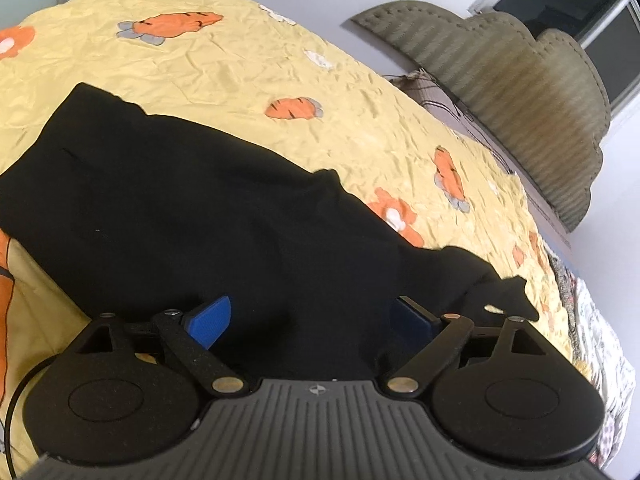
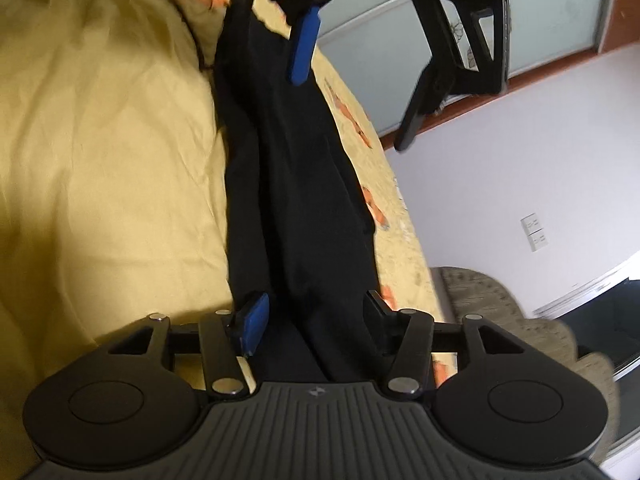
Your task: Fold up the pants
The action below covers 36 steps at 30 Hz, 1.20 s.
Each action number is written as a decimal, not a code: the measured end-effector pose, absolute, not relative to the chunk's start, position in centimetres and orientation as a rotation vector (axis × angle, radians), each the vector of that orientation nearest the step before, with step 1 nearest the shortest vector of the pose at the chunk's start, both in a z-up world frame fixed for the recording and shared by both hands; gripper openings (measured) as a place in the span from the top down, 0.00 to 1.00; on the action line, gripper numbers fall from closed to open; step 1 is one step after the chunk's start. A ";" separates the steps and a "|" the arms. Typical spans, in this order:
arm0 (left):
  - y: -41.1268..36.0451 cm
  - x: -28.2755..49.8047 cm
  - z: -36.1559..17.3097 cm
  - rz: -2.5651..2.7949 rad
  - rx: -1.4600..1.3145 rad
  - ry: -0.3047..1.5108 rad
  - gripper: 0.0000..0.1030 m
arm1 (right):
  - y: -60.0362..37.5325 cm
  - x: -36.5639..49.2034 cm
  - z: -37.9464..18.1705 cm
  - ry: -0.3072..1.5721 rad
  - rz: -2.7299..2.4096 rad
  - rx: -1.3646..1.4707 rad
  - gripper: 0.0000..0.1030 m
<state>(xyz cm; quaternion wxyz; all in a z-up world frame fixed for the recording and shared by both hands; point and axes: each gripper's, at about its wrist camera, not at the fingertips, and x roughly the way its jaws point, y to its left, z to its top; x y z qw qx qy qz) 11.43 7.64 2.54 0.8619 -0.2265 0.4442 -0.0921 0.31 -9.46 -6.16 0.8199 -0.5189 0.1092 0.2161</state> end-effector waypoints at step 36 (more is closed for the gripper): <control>5.1 10.1 -3.2 -0.224 -0.747 1.027 0.99 | -8.4 0.8 -3.4 0.329 0.563 -0.802 0.98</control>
